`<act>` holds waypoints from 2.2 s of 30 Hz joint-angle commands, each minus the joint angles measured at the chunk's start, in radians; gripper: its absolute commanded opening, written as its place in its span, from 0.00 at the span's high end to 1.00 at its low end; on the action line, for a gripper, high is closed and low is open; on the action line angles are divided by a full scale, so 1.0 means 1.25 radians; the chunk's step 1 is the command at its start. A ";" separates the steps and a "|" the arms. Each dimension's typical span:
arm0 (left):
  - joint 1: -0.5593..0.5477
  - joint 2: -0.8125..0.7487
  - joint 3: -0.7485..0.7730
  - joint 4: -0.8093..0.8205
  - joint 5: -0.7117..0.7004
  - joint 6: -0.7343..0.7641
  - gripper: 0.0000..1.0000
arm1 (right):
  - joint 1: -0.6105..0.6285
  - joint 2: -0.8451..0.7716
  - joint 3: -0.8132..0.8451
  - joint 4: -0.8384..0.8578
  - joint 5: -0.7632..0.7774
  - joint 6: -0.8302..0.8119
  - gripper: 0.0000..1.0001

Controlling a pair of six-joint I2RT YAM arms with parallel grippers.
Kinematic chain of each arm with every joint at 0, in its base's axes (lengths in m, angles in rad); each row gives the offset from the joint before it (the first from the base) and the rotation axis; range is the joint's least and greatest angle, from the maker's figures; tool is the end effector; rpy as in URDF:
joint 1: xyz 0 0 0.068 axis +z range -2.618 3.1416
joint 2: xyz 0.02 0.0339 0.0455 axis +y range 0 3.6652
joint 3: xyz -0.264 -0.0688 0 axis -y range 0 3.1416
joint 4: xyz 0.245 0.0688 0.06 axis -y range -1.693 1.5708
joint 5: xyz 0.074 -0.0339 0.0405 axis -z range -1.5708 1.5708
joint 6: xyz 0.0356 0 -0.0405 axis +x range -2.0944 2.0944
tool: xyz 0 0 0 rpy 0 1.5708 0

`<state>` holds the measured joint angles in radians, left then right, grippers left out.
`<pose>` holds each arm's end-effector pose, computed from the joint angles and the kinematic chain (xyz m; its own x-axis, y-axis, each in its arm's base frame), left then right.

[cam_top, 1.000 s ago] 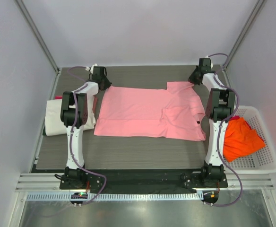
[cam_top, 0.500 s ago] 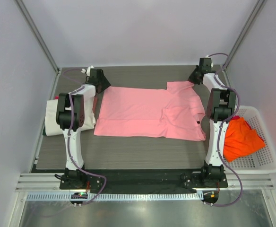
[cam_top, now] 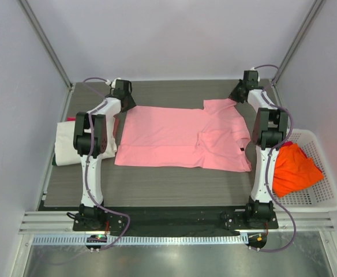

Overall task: Fold and stack the t-shirts
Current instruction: Fold the tshirt

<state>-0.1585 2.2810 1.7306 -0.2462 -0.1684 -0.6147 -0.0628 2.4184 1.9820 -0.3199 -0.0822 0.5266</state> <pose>0.5032 -0.0744 0.1587 -0.5998 -0.4799 -0.6403 -0.3746 0.8755 -0.3053 0.5441 -0.0313 0.1639 -0.5906 0.5390 -0.6005 0.3468 0.8415 0.4143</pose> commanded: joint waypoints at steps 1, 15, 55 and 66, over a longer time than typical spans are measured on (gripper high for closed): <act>-0.018 0.043 0.065 -0.104 -0.037 0.050 0.60 | 0.002 -0.049 0.001 0.024 -0.018 0.008 0.99; -0.014 0.068 0.103 -0.112 -0.078 0.051 0.99 | 0.004 -0.053 -0.002 0.026 -0.025 0.009 0.99; -0.031 -0.210 -0.324 0.457 -0.031 0.092 1.00 | 0.008 -0.515 -0.399 0.095 -0.036 -0.069 0.99; -0.034 -0.266 -0.447 0.598 -0.054 0.104 1.00 | 0.008 -0.604 -0.439 0.079 -0.040 -0.081 0.99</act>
<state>-0.1982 2.0140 1.2057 0.3637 -0.2089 -0.5106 -0.0551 1.7477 1.4384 -0.2417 -0.1295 0.4488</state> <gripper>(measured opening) 0.006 0.027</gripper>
